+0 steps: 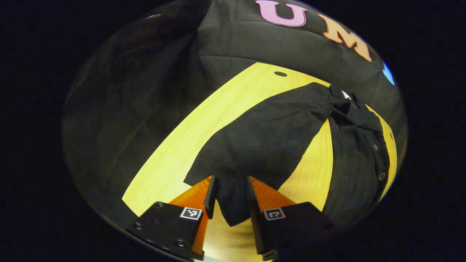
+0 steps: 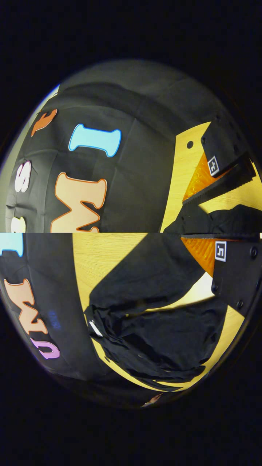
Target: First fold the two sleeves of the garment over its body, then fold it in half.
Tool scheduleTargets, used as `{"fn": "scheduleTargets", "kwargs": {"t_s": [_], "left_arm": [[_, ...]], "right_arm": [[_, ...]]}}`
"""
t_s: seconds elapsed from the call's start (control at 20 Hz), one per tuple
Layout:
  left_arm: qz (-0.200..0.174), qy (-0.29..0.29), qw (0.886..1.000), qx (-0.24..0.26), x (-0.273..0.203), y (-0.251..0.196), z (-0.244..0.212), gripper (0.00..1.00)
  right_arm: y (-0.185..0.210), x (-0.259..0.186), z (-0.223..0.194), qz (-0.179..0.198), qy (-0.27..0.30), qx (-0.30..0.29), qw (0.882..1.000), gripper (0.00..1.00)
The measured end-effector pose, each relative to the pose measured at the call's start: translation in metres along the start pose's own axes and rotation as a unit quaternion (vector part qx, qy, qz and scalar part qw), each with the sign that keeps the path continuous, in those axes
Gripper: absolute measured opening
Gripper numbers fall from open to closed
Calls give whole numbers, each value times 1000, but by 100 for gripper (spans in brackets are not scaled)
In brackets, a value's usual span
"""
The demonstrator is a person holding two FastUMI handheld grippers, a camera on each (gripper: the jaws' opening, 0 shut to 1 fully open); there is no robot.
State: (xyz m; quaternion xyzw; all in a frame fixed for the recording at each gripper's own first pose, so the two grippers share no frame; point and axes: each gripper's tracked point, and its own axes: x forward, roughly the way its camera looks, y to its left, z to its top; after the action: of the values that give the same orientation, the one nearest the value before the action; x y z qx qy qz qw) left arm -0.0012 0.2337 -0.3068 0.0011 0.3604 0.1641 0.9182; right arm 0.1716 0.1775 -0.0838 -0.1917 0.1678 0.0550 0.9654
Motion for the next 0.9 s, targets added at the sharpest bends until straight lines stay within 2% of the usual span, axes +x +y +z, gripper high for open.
{"fn": "scheduleTargets", "kwargs": {"t_s": [0.05,0.1,0.15,0.2,0.3,0.45,0.65,0.9], "left_arm": [[-2,1,1000,4,1,-2,0,42],[0,2,1000,6,1,-4,-1,28],[0,4,1000,8,0,-5,0,18],[3,8,1000,11,0,-4,-2,11],[7,16,1000,20,-1,-4,-3,5],[8,21,999,29,2,-5,-3,1],[-25,19,999,17,-11,-17,-3,0],[-43,-14,999,16,-39,-39,29,0]], "right_arm": [[-3,-5,-2,0,0,6,1000,50],[-5,-10,-4,-1,-1,12,1000,50],[-6,-14,-6,1,-1,20,1000,50],[-8,-16,-10,4,0,31,1000,50],[-14,-22,-18,6,3,47,999,50],[-29,-35,-32,-5,11,54,998,50],[-51,-52,-46,-27,12,56,998,50],[-66,-69,-65,-34,17,63,997,50]]}}
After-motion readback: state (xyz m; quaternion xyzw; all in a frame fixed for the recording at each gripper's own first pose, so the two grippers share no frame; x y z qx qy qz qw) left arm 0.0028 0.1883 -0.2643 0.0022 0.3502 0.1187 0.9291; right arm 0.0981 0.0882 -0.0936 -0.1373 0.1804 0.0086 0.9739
